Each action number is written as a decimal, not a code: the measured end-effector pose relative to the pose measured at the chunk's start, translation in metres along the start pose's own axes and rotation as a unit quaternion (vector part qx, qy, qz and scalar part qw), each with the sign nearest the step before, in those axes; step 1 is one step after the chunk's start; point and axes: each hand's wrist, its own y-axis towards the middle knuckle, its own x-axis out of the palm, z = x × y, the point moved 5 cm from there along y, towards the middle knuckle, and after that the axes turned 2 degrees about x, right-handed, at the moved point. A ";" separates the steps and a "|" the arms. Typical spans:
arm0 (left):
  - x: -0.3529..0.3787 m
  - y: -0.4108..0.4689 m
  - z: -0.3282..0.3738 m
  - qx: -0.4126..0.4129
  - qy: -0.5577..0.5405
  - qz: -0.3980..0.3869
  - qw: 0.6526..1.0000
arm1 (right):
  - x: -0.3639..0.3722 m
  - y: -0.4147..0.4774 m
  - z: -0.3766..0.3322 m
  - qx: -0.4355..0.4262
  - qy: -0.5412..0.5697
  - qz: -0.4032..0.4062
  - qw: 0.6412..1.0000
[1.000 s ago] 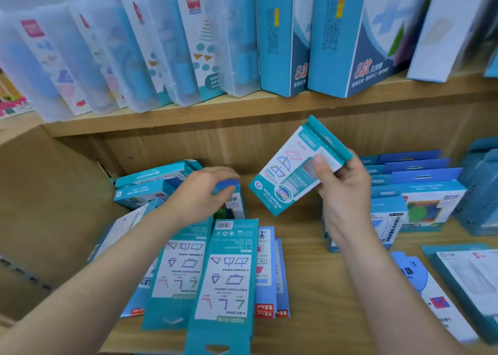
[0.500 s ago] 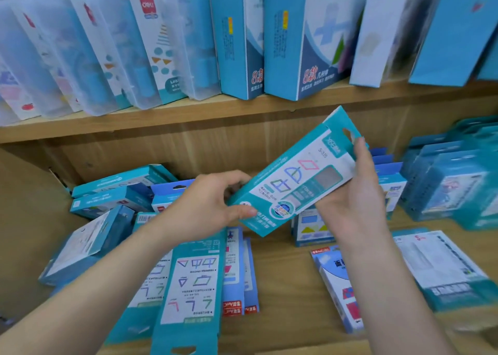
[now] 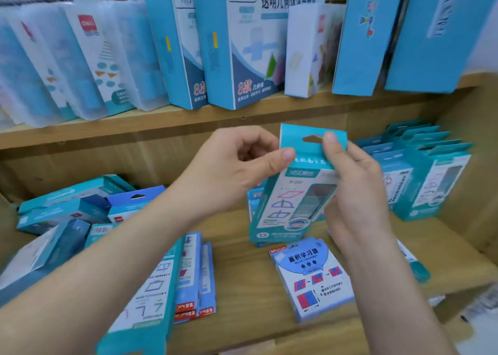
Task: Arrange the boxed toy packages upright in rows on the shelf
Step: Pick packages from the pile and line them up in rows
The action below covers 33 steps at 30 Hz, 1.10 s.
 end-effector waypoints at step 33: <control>0.333 0.151 -0.052 -0.129 -0.115 0.068 0.983 | -0.318 0.050 -0.021 -0.072 -0.622 0.031 0.779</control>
